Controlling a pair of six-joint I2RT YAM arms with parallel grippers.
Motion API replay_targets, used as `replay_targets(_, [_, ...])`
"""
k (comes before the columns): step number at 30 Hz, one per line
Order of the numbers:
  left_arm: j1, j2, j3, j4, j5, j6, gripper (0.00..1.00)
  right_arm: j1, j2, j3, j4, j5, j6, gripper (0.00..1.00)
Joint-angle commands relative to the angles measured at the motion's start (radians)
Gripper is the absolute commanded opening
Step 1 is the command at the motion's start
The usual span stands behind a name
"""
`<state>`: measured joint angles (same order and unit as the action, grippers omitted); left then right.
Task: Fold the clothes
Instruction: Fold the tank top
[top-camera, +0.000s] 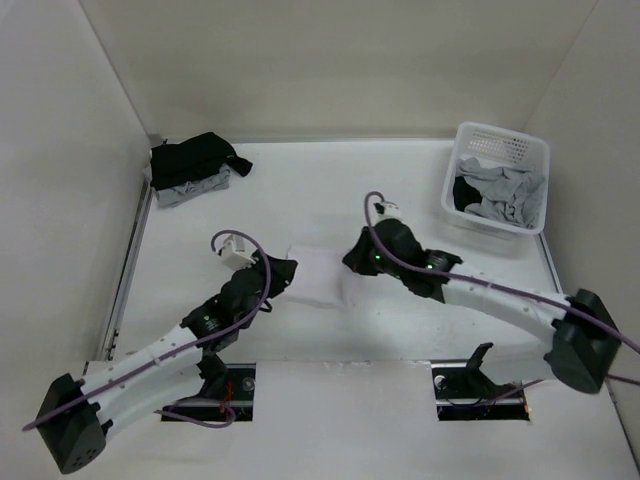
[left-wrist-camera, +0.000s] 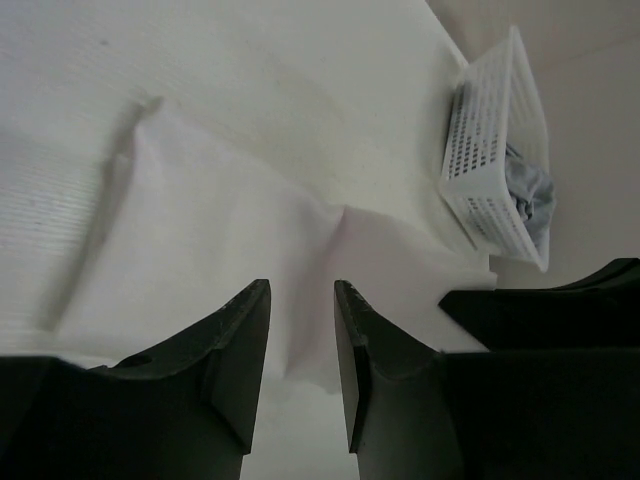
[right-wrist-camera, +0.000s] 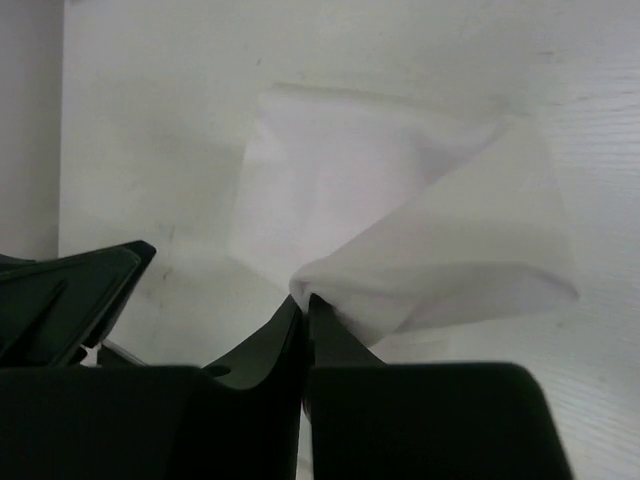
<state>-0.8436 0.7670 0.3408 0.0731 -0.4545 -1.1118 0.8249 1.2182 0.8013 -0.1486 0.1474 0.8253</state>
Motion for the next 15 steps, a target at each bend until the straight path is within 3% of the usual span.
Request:
replay_targets(1, [0.073, -0.119, -0.037, -0.130, -0.006, 0.039, 0.30, 0.085, 0.175, 0.177, -0.039, 0.047, -0.025, 0.05])
replay_targets(8, [0.221, -0.326, -0.043, -0.292, -0.003, 0.081, 0.30, 0.191, 0.593, 0.556, -0.100, 0.017, -0.028, 0.13])
replay_targets(13, [0.333, -0.403, -0.011, -0.378, 0.000, 0.141, 0.34, 0.243, 0.702, 0.682, -0.097, -0.016, -0.012, 0.53])
replay_targets(15, [0.367, -0.403, 0.004, -0.389, 0.013, 0.159, 0.34, 0.248, 0.655, 0.656, -0.066, -0.014, -0.020, 0.57])
